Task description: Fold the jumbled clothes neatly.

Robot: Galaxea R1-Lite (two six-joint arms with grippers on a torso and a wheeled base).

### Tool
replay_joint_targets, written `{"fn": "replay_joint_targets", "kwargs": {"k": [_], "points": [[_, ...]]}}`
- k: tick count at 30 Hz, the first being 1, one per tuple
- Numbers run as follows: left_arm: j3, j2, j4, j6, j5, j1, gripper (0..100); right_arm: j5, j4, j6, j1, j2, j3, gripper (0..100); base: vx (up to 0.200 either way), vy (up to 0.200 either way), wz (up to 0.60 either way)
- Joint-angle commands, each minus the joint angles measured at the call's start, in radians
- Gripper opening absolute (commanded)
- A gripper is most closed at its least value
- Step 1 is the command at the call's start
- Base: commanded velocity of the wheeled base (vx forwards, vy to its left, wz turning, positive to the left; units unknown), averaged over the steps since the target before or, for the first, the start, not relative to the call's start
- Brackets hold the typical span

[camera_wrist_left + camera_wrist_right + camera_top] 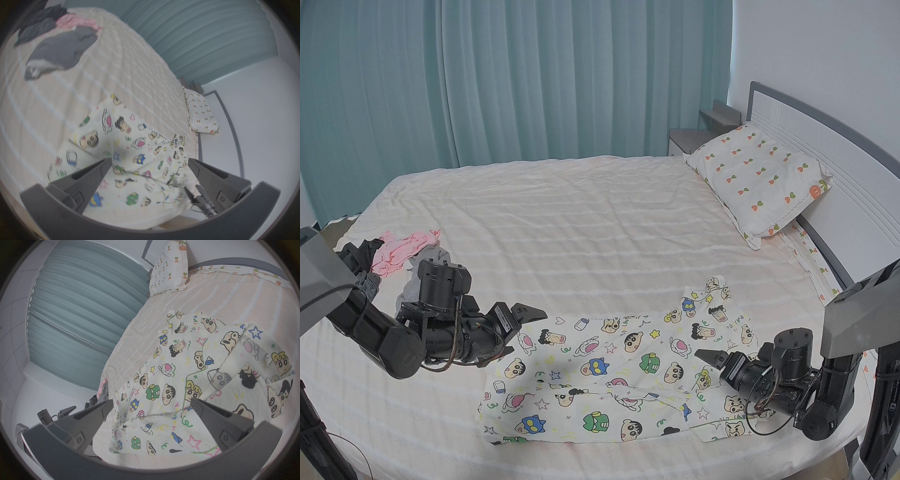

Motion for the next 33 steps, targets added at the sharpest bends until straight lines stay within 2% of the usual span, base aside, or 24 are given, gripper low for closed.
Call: {"fn": "replay_joint_targets", "kwargs": {"k": [1,6,10,12,14,16,27,33], "points": [[-0.164,0.162,0.063,0.234,0.007,0.134,100,0.001,-0.011,0.000,0.006,0.014,-0.001,100,0.000,0.000,0.00],[-0.311,0.306,0.115,0.277,0.010,0.148,100,0.001,-0.011,-0.001,0.011,0.020,-0.002,100,0.000,0.000,0.00],[-0.348,0.377,0.117,0.360,0.018,0.150,100,0.001,-0.011,-0.001,0.031,0.028,-0.001,100,0.000,0.000,0.00],[-0.352,0.399,0.117,0.397,0.072,0.147,100,0.001,-0.011,-0.001,0.032,0.028,0.001,100,0.000,0.000,0.00],[-0.361,0.434,0.109,0.417,0.179,0.134,100,0.001,-0.011,-0.001,0.034,0.029,0.002,100,0.000,0.000,0.00],[-0.389,0.460,0.105,0.418,0.223,0.130,100,0.001,-0.011,-0.001,0.034,0.029,0.001,100,0.000,0.000,0.00],[-0.541,0.593,0.103,0.411,0.233,0.116,100,0.001,-0.011,-0.003,0.034,0.029,0.002,100,0.000,0.000,0.00],[-0.575,0.624,0.072,0.401,0.230,0.101,100,0.001,-0.011,-0.003,0.034,0.031,0.002,100,0.000,0.000,0.00]]}}
